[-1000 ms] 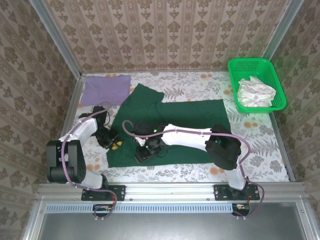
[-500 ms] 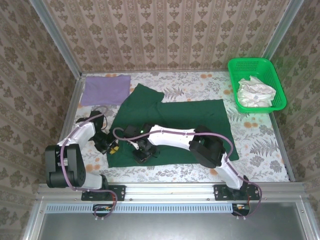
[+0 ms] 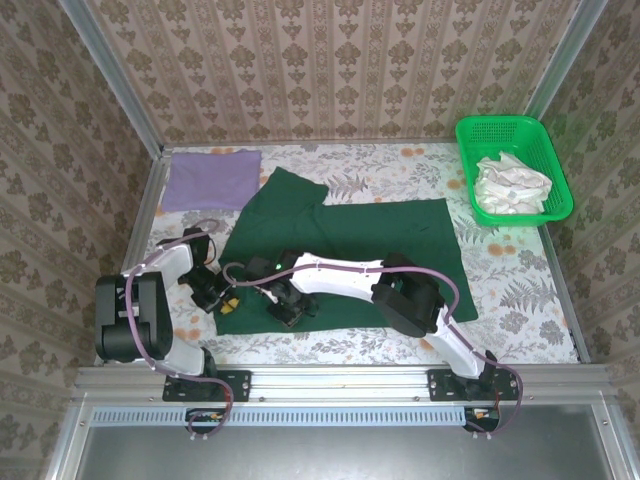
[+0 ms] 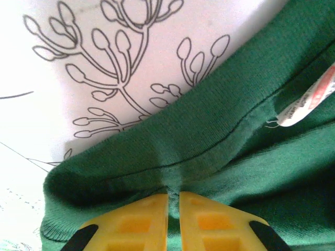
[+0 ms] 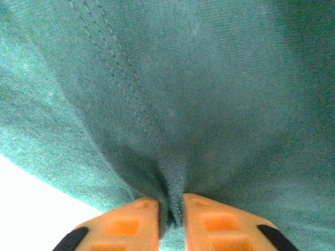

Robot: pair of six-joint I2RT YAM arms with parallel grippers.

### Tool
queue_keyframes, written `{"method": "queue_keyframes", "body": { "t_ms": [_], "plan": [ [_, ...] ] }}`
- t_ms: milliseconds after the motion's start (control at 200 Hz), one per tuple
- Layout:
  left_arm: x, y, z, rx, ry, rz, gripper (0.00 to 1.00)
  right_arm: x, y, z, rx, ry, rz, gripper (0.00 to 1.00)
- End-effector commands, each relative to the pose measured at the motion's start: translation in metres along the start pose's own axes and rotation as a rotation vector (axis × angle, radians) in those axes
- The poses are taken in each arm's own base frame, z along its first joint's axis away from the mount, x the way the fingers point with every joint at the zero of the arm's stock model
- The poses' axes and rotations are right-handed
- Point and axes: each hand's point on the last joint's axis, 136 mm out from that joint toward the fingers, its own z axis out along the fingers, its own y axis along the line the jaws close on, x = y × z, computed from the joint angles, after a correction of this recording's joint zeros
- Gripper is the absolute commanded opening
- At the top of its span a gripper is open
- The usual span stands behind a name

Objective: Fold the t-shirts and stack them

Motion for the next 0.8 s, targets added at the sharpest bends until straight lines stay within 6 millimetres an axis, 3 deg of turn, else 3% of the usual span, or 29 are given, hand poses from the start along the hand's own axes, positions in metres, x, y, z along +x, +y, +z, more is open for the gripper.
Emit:
{"method": "queue_keyframes", "body": {
  "t_ms": [0,125,375,795],
  "plan": [
    [-0.002,0.012,0.006,-0.043,0.002,0.008,0.13,0.003,-0.005,0.0,0.011,0.021,0.003,0.14],
    [-0.004,0.013,0.006,-0.051,-0.004,0.011,0.13,-0.001,-0.004,-0.008,-0.039,0.0,0.033,0.06],
    [-0.006,0.016,0.007,-0.065,-0.016,0.022,0.13,-0.014,-0.009,-0.036,-0.164,-0.074,0.093,0.02],
    [-0.011,0.019,0.006,-0.09,-0.038,0.035,0.12,-0.036,-0.064,-0.045,-0.31,-0.1,0.31,0.0]
  ]
}}
